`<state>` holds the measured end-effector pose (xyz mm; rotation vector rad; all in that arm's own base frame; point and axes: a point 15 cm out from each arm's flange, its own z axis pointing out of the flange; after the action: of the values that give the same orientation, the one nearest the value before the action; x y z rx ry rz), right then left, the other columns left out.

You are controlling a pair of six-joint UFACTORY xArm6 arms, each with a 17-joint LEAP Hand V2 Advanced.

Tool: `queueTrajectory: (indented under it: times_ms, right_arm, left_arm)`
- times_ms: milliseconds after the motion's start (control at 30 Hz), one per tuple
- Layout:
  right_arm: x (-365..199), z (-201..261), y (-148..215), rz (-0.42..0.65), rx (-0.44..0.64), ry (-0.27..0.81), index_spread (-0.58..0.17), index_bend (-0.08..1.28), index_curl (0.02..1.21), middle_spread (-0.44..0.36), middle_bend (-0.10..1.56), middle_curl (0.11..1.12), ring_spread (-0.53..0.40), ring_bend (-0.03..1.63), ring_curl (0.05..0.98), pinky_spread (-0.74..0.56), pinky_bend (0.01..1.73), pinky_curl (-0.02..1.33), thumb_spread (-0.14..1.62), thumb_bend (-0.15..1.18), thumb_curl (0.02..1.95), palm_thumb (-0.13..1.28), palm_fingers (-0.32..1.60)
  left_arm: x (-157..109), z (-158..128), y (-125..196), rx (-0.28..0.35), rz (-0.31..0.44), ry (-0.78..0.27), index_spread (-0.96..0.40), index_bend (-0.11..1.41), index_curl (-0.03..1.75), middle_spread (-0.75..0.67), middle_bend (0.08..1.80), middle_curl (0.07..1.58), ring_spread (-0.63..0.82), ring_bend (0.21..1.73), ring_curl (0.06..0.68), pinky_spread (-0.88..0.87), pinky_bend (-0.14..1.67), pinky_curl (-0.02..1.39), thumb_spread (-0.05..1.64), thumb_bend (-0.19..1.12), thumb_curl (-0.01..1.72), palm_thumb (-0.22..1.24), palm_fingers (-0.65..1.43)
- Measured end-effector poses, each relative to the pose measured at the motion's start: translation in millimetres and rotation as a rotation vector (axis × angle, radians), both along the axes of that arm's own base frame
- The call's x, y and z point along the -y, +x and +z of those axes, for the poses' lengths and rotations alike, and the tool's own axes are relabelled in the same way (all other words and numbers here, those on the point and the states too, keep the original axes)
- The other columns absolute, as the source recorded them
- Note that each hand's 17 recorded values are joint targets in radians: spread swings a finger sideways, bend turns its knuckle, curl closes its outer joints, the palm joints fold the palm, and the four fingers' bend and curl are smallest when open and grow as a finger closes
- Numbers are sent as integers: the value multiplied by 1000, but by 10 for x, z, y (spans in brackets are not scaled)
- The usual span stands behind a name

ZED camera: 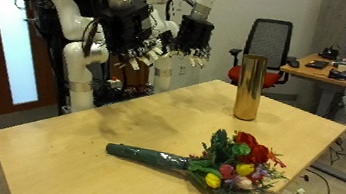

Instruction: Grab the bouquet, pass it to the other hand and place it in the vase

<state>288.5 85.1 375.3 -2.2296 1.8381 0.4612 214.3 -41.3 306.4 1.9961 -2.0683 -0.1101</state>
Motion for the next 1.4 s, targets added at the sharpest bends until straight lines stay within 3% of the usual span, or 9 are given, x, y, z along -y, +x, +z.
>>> queueTrajectory:
  times_ms: [400,533,600,700,967,1100,1133,1233,1400]
  right_arm:
    - [65,16,104,-38,29,-2,-301,165,290,41,219,330,228,553,175,371,315,254,1191,-17,323,598,382]
    - [226,33,234,-125,25,-5,-293,162,285,60,246,338,215,563,175,371,310,252,1191,-18,324,598,389]
    - [386,24,402,-180,23,-8,-245,175,283,-8,299,351,157,538,166,358,323,252,1180,-13,330,615,413]
    - [663,-47,630,-256,-8,-7,-226,164,282,-14,303,353,136,540,165,344,329,254,1174,-17,332,618,404]
    - [1159,-573,1030,-399,-87,-1,-189,128,239,123,225,334,144,558,177,330,468,293,1152,-19,347,637,198]
    - [1313,-962,1229,-449,-126,-1,-193,172,259,77,180,324,155,510,175,321,482,296,1148,-22,352,635,128]
    - [1340,-1036,1287,-467,-127,-4,-197,163,261,66,183,322,157,510,176,317,483,295,1145,-23,353,630,120]
    - [1399,-1290,1460,-519,-126,-17,-109,130,256,184,292,349,176,517,186,314,451,285,1126,-26,354,605,144]
    - [1383,-1694,1674,-552,-133,-34,-110,134,232,213,323,353,187,552,200,312,472,290,1114,-23,355,594,132]
  left_arm:
    - [29,11,2,-5,-38,17,105,194,423,379,176,258,566,303,203,595,211,303,948,-28,304,444,224]
    - [50,65,0,-2,-78,35,105,193,423,367,170,254,567,310,205,596,216,306,947,-29,304,442,216]
    - [64,76,-16,-3,-101,33,102,195,423,359,166,250,568,319,208,596,224,309,947,-29,305,442,207]
    - [67,91,-28,-3,-123,25,101,195,424,371,171,248,565,320,209,596,226,309,947,-28,307,441,206]
    - [65,105,-60,1,-143,18,99,201,430,369,169,244,562,312,209,587,228,311,947,-28,308,441,193]
    - [79,102,-47,1,-148,14,104,196,428,360,170,249,560,310,210,585,221,308,949,-30,307,437,200]
    - [77,102,-43,2,-146,14,104,197,429,360,168,248,560,311,210,584,222,309,949,-29,306,436,199]
    - [69,102,-44,1,-143,14,104,194,426,355,175,251,561,309,211,587,221,309,951,-28,304,435,203]
    - [55,102,-51,1,-141,17,105,193,424,363,176,252,566,308,212,591,220,309,951,-28,304,436,205]
